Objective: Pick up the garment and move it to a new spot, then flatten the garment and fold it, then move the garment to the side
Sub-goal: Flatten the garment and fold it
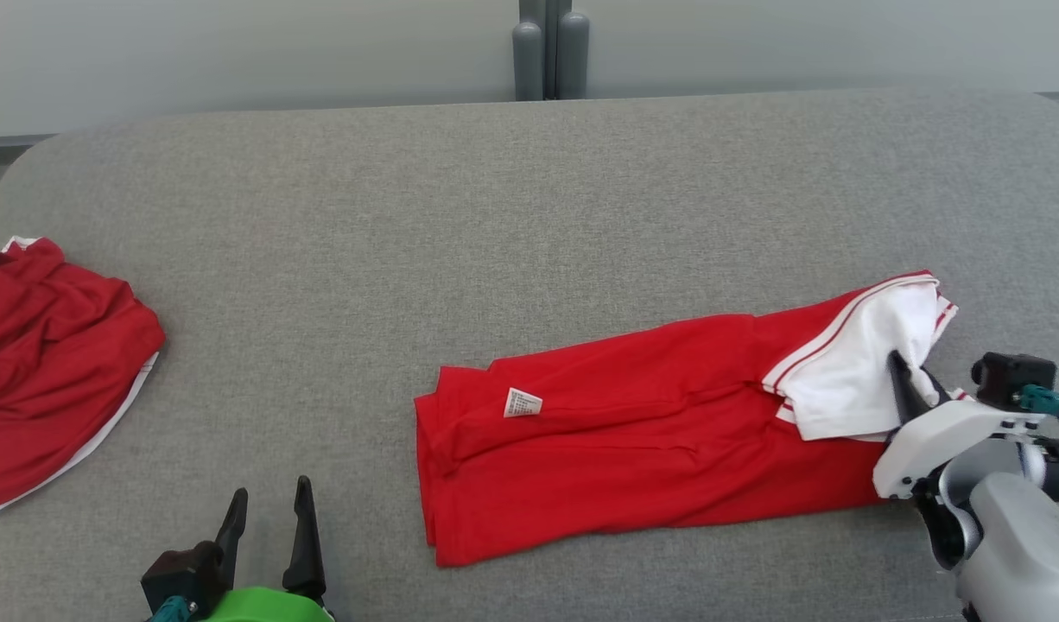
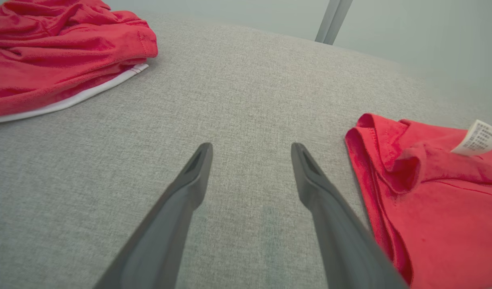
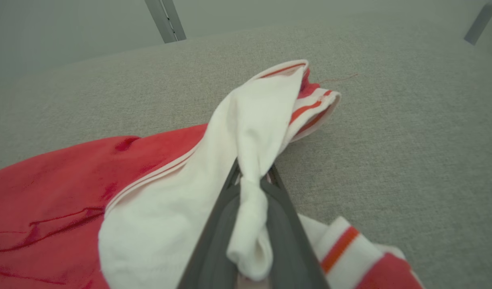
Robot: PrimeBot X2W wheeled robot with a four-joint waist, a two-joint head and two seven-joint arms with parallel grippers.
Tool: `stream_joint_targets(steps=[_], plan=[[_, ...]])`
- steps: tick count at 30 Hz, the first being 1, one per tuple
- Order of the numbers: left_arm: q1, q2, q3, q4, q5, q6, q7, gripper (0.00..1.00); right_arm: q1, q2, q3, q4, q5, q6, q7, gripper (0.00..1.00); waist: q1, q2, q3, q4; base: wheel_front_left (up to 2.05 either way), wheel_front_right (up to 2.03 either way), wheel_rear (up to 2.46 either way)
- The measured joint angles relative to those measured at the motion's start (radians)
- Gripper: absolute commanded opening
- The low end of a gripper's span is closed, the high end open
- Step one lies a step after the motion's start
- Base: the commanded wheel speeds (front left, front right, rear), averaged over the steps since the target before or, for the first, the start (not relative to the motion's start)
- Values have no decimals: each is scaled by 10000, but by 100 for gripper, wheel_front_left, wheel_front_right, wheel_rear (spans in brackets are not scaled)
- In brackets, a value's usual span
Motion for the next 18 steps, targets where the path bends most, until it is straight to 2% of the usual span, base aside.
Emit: stream_joint_targets(steps=[4,11,18], plan=[[22,-2,-71,27,-4,-2,0,100,401,357,694,-1248,-374,-4,-2,0,0,0,-103,-194,0,0,0],[13,-2,-412,109,-40,-17,0,100,792,909,2798,-2980,-313,-6,178,0,0,0,-302,-313,0,0,0],[-1,-6,-727,215,-146,-23,0,100,673,1258,4148,-3534,-121,-8,729,0,0,0,-309,185,0,0,0]])
